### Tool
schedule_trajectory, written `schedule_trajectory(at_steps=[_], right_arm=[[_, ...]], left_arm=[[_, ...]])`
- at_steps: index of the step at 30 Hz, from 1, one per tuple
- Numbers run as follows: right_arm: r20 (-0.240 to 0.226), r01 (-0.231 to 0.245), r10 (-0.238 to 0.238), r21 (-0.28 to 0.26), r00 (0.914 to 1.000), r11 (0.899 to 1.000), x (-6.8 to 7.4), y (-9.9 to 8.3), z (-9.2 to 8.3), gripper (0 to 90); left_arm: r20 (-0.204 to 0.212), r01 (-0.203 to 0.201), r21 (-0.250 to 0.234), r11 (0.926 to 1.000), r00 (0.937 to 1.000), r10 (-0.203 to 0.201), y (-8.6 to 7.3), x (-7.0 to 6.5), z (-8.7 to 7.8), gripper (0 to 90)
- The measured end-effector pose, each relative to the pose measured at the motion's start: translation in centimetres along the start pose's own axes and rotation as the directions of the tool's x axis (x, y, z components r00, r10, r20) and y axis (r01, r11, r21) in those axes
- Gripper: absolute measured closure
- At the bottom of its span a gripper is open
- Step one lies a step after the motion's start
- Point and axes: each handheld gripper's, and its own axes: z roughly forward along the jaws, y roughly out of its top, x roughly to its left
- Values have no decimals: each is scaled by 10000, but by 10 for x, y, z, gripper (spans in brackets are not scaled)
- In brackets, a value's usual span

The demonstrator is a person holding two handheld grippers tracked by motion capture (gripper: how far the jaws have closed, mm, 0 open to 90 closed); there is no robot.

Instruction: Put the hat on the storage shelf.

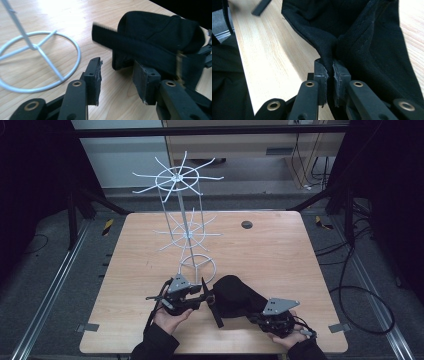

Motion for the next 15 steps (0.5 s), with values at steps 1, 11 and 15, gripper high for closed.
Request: schedule_trajectory(at_steps=[1,11,15], right_arm=[[-29,-1,1,-6,10000,10000,0,0,1,832],[-88,120,-117,385,9999,9992,7,1,9,814],[-88,117,-113,485,9999,9988,7,0,11,798]], left_arm=[[-15,79,-183,9998,10000,-79,1,0,-5,564],[94,-264,-922,9954,9996,274,13,-14,-20,498],[-285,-376,-1421,9891,9990,339,24,-13,-34,497]])
